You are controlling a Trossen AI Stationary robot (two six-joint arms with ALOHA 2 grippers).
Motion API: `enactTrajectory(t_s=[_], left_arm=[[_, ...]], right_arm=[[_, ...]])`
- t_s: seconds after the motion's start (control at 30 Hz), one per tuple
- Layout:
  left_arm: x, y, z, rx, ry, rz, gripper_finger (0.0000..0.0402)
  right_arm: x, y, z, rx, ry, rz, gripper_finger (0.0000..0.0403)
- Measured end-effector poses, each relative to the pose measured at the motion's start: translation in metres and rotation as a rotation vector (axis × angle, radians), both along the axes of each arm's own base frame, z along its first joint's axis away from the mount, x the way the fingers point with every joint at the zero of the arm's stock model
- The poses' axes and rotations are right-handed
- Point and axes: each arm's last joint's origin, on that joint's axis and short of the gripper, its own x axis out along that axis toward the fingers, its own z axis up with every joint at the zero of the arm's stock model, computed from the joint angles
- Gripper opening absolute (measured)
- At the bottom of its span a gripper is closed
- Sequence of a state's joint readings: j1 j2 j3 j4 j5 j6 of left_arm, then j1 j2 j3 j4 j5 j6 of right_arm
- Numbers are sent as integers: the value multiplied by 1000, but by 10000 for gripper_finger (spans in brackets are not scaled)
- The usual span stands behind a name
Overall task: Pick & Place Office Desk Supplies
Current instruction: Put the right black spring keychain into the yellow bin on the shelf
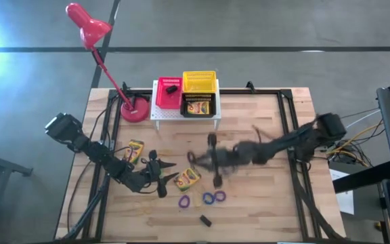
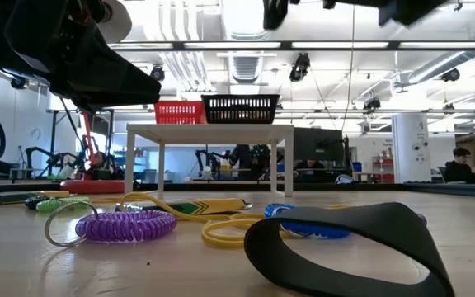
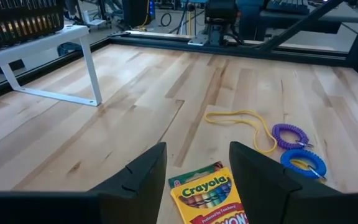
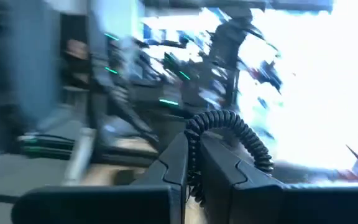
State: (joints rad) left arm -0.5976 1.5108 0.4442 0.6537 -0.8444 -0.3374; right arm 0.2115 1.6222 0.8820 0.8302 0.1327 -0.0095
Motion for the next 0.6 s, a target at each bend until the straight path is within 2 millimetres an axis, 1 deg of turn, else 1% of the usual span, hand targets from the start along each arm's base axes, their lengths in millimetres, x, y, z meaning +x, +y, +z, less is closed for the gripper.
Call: enactTrajectory(t_s=[0.1, 0.2, 0.27, 0.33, 0.43, 0.53, 0.6], left_arm=[[0, 0, 0, 0, 0, 0, 181], [0, 0, 0, 0, 0, 2, 181], [0, 1, 0, -1, -1, 3, 181], [0, 1, 0, -1, -1, 3, 181], [1, 1, 0, -1, -1, 5, 181], [1, 1, 0, -1, -1, 6, 181], [1, 1, 0, -1, -1, 6, 181]], right_arm=[[-1, -37, 34, 67, 146, -137, 24], [-4, -76, 63, 105, 333, -265, 24], [-6, -101, 77, 102, 444, -340, 24], [-6, -128, 91, 113, 508, -407, 24], [-5, -170, 103, 137, 580, -489, 24], [0, -211, 103, 177, 633, -539, 24], [4, -235, 99, 212, 661, -548, 24]])
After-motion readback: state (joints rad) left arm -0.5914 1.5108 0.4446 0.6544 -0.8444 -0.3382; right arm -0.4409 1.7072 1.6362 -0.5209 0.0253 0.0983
